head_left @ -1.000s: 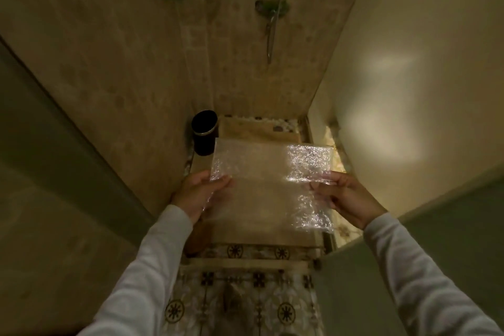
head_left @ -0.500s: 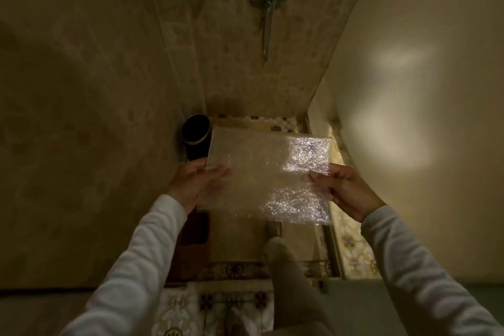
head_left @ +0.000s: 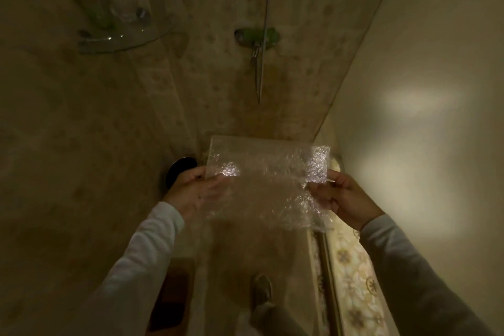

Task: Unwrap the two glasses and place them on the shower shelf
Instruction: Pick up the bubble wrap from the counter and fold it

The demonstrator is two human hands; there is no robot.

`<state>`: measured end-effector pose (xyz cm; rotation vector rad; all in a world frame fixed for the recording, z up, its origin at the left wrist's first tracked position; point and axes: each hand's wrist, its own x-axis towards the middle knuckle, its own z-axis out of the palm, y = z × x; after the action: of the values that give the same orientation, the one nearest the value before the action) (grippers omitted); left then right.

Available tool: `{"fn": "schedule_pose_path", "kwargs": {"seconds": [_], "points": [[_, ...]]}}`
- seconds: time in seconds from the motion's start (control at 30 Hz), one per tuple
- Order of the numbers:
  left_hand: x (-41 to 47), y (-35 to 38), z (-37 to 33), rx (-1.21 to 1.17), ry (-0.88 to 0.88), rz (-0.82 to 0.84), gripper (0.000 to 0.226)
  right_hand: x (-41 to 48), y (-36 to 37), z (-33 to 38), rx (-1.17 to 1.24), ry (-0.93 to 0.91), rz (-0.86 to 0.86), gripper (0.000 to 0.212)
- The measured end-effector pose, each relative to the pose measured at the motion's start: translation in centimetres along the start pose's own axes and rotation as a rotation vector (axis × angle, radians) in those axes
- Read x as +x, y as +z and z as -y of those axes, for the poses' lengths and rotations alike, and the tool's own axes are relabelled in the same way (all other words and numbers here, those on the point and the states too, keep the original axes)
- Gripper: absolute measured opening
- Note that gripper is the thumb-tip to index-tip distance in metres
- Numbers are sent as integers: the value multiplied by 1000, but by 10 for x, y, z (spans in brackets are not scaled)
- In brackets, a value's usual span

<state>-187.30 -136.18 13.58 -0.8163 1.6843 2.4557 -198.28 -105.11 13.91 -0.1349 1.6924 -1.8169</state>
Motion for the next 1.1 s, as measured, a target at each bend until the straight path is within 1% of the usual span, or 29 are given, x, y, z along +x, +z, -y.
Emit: {"fn": "schedule_pose_path", "kwargs": {"seconds": [0.07,0.1,0.13,0.17,0.2,0.23,0.27,0.33,0.37,0.4,0.43,0.47,0.5,0.53,0.57,0.6,0.63,0.67,0.7,0.8,0.9,0.97,1.07,1.1], "points": [[28,18,-17,8,33,35,26,30,-21,22,13,-45,24,28],[38,24,-25,30,62,39,23,44,-29,32,2,-89,13,27],[51,26,-30,57,103,25,19,58,-38,41,-30,-143,10,17],[63,28,-36,81,143,-1,15,71,-45,50,-55,-192,12,20],[74,30,-43,101,182,-30,15,85,-53,57,-72,-226,6,38],[86,31,-50,110,205,-54,22,96,-56,67,-84,-245,23,51],[95,31,-55,113,205,-64,29,104,-59,76,-109,-269,29,58],[110,35,-69,118,178,-28,50,122,-64,90,-161,-320,60,61],[116,40,-76,138,172,23,60,131,-67,97,-182,-337,81,59],[122,37,-81,134,171,54,64,140,-70,102,-213,-351,90,58],[129,34,-87,122,153,66,61,148,-72,105,-240,-365,87,57],[137,30,-96,123,122,101,47,159,-77,109,-255,-378,90,57],[146,25,-107,80,86,150,22,169,-80,114,-269,-383,97,57],[156,17,-118,54,72,204,9,180,-83,119,-281,-391,102,58],[170,9,-129,113,55,239,34,193,-86,125,-300,-401,100,59],[183,6,-138,205,42,265,53,204,-85,130,-326,-406,99,59],[198,7,-150,275,44,275,69,219,-83,137,-352,-416,108,59],[214,14,-159,366,45,311,78,234,-78,143,-375,-423,128,57],[227,30,-168,460,35,366,76,251,-70,150,-393,-429,167,53],[264,84,-187,728,19,499,43,300,-38,177,-456,-449,342,45],[309,102,-202,933,100,558,14,347,-17,204,-473,-412,480,38],[334,84,-215,940,91,542,19,374,-20,223,-467,-382,487,38],[367,44,-235,878,34,500,19,414,-39,244,-517,-341,453,39],[375,33,-242,881,29,493,24,423,-45,247,-541,-323,448,42]]}}
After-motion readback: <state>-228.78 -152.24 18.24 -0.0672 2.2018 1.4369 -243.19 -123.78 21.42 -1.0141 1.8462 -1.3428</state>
